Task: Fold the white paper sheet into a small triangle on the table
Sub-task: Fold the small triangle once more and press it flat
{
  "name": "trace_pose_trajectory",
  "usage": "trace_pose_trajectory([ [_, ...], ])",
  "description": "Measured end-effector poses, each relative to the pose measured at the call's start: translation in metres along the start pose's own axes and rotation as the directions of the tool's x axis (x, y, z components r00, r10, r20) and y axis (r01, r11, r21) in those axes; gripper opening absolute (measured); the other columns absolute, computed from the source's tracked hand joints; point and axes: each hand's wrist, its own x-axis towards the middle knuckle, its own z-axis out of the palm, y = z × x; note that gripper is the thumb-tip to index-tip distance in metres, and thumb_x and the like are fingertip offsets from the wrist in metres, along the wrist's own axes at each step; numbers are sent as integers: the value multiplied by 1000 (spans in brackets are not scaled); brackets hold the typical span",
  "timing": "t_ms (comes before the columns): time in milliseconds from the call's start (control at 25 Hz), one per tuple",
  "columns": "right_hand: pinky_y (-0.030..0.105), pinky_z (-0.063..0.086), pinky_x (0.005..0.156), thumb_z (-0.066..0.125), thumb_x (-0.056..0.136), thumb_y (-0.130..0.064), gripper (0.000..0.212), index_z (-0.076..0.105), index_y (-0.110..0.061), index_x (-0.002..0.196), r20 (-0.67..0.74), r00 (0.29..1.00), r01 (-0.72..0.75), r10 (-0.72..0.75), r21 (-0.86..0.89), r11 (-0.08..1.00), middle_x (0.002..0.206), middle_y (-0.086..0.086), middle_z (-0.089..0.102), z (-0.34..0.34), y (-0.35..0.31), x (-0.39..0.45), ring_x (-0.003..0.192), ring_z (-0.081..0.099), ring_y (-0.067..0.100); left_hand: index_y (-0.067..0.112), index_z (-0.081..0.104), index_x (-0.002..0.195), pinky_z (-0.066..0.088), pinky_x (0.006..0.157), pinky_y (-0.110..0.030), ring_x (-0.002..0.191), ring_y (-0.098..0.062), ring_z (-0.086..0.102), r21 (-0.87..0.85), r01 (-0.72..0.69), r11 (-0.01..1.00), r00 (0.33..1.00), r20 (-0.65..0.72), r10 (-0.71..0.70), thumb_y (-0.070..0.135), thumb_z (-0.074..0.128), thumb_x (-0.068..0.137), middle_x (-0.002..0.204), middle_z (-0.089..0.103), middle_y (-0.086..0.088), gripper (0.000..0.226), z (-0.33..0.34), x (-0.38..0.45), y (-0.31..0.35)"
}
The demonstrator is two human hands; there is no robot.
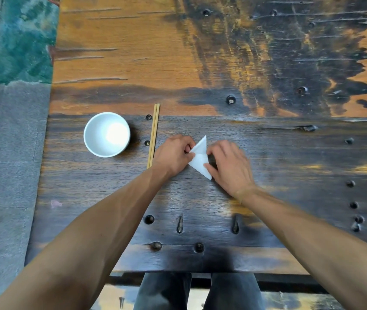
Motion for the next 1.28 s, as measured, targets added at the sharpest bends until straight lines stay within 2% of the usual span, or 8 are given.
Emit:
trace_pose_trajectory([
  [80,39,47,73,72,85,-30,29,63,-18,109,18,981,193,-192,-107,975,111,1,61,5,4,-16,94,55,26,29,60,93,42,68,-29,91,-11,50,12,-23,1000,1000,-17,23,20,66,83,86,53,14,14,1,-1,-1],
  [160,38,43,73,68,89,-31,27,65,-19,112,51,957,291,-286,-161,943,112,-1,64,9,10,-25,93,56,25,27,59,96,42,66,-29,95,-13,50,93,-95,991,994,-50,100,21,66,85,90,54,11,14,1,-5,-1],
  [320,37,44,71,60,95,-34,28,65,-20,119,55,932,361,-357,-176,916,117,-5,65,9,21,-32,91,57,24,19,63,106,49,61,-35,92,-24,57,344,-338,876,914,-102,392,13,64,88,98,61,-2,19,3,-14,-1],
  [480,37,45,70,57,97,-33,32,64,-19,125,47,919,392,-391,-198,898,126,-8,64,8,30,-40,93,58,24,16,68,110,48,57,-33,82,-23,61,463,-464,755,828,-76,555,7,68,85,95,64,-5,26,6,-23,-5],
  [600,37,42,73,53,97,-31,35,62,-18,129,58,915,403,-400,-199,893,131,-8,62,9,33,-45,99,57,25,15,70,108,51,56,-33,81,-23,62,471,-507,722,810,-27,586,7,72,84,98,66,-5,26,5,-28,-12],
  [760,36,39,79,51,98,-30,37,61,-17,131,65,912,411,-406,-191,892,138,-8,57,12,38,-49,105,54,24,13,71,100,52,54,-33,79,-23,63,468,-505,725,812,-26,583,8,74,83,96,67,-6,19,3,-29,-12],
  [1280,33,44,86,65,89,-26,33,67,-20,122,42,895,444,-443,-143,884,130,-4,64,9,47,-53,113,60,21,14,71,101,54,57,-36,83,-24,61,515,-536,669,791,31,611,8,72,84,98,66,-6,18,4,-28,-16],
])
